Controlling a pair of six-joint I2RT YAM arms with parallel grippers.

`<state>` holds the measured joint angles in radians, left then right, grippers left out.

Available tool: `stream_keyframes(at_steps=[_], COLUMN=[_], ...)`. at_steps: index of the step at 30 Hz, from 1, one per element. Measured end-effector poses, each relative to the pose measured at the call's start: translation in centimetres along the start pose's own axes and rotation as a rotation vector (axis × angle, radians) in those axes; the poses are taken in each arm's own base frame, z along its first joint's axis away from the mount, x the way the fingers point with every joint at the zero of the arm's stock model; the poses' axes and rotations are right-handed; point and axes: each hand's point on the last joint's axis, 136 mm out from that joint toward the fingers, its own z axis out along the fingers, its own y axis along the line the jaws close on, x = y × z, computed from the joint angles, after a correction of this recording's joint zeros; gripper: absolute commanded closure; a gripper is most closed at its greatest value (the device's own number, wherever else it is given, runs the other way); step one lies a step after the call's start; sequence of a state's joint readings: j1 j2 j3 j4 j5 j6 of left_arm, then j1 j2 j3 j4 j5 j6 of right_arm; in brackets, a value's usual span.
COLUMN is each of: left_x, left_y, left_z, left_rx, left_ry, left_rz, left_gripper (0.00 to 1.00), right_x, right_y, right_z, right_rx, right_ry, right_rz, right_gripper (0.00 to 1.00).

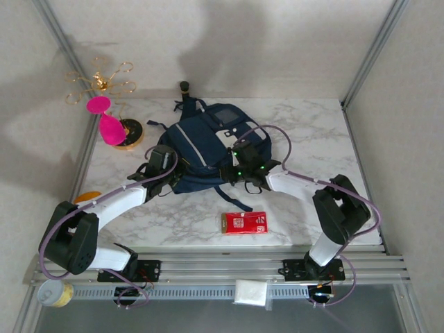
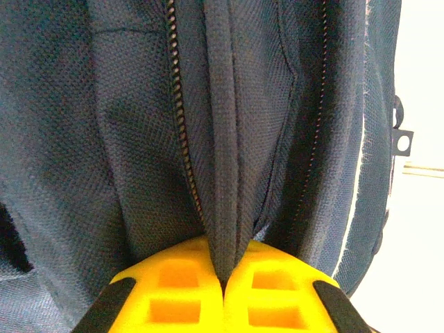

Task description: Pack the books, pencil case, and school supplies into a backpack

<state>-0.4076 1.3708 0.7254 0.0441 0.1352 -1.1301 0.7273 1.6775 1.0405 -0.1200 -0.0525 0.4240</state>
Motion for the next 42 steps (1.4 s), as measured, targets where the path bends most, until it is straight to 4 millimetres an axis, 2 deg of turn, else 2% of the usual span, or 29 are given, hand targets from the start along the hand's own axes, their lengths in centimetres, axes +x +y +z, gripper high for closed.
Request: stream_keyframes(at_steps=[2, 6, 11, 15, 19, 24, 29, 34, 39, 42], left_x=[0.1, 0.1, 0.1, 0.1, 0.2, 0.0, 0.0, 0.1, 0.1, 0.3], left_y=[-0.1, -0.5, -0.5, -0.6, -1.0, -1.3, -1.7, -1.9, -2.1, -2.4], left_z=[0.0, -0.1, -0.1, -0.1, -0.1, -0.2, -0.3, -0.4, -0.5, -0.5], left_rx=[0.001, 0.005, 0.004, 0.006, 0.013, 0.018, 0.02, 0.024, 0.028, 0.035], left_ry=[0.001, -0.005, -0.012, -0.012, -0.011, -0.018, -0.018, -0.015, -0.014, -0.008], left_rz=[0.002, -0.004, -0.019, -0.03, -0.033, -0.037, -0.035, -0.032, -0.031, -0.026], left_gripper=[1.0, 1.0, 1.0, 1.0, 1.0, 1.0, 1.0, 1.0, 1.0, 1.0], right_x=[-0.1, -0.2, 0.6, 1.4, 1.1, 0.2, -0.2, -0.7, -1.7, -2.5], right_y=[0.5, 1.2, 1.3, 0.9, 0.7, 0.3, -0.8, -1.8, -3.4, -4.3], right_z=[0.5, 1.3, 2.0, 2.2, 2.3, 3.1, 3.0, 2.6, 1.2, -0.1], right_rx=[0.004, 0.023, 0.069, 0.104, 0.119, 0.181, 0.25, 0.304, 0.325, 0.316], right_ry=[0.006, 0.015, 0.029, 0.023, 0.006, -0.004, -0.028, -0.052, -0.083, -0.107], right_rz=[0.022, 0.077, 0.132, 0.163, 0.189, 0.184, 0.152, 0.126, 0.13, 0.143], right_gripper=[0.58, 0.57, 0.54, 0.55, 0.55, 0.63, 0.74, 0.89, 1.0, 1.0])
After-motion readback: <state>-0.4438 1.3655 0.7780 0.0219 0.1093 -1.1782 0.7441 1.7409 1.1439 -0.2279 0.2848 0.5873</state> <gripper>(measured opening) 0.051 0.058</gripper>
